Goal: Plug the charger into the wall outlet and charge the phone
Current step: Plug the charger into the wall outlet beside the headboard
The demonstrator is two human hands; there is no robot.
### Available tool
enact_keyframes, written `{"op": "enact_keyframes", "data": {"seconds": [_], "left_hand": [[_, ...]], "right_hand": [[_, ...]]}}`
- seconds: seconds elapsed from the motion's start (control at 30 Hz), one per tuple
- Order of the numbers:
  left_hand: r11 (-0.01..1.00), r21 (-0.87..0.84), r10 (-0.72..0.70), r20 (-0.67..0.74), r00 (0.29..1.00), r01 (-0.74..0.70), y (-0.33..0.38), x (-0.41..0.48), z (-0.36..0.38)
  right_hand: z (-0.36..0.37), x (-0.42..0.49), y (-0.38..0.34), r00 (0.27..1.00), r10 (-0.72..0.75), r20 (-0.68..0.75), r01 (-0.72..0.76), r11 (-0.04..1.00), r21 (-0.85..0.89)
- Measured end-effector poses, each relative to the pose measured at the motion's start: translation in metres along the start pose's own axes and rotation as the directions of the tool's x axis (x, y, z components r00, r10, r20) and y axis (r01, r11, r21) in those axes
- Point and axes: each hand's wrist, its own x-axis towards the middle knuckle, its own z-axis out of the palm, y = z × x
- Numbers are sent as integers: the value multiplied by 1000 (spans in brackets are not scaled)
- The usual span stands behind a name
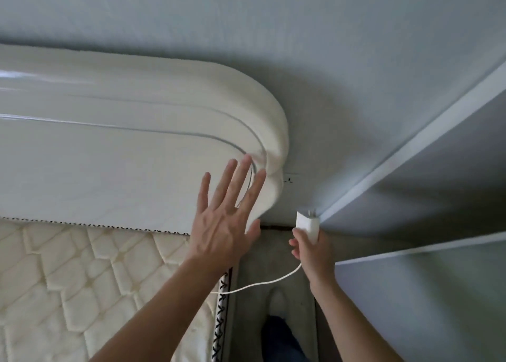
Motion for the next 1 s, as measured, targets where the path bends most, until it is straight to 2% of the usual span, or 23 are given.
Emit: {"op": "enact_keyframes", "data": {"seconds": [0.2,0.4,0.63,0.87,1.0], "left_hand": [[991,123,43,-4,999,-42,3,13,52],[983,176,75,-150,986,-48,-2,20,93],[986,152,108,-244,964,-72,-7,24,110],[988,125,121,-267,956,-90,-6,22,108],[989,123,116,-275,955,-85,-5,23,109]], "right_hand": [[22,68,36,998,52,-32,-53,999,-13],[53,121,54,998,-62,-27,59,994,-97],[80,150,63,986,-145,-85,121,963,-242],[94,158,64,971,-227,-72,202,945,-257],[96,160,68,970,-225,-90,197,950,-243]]}}
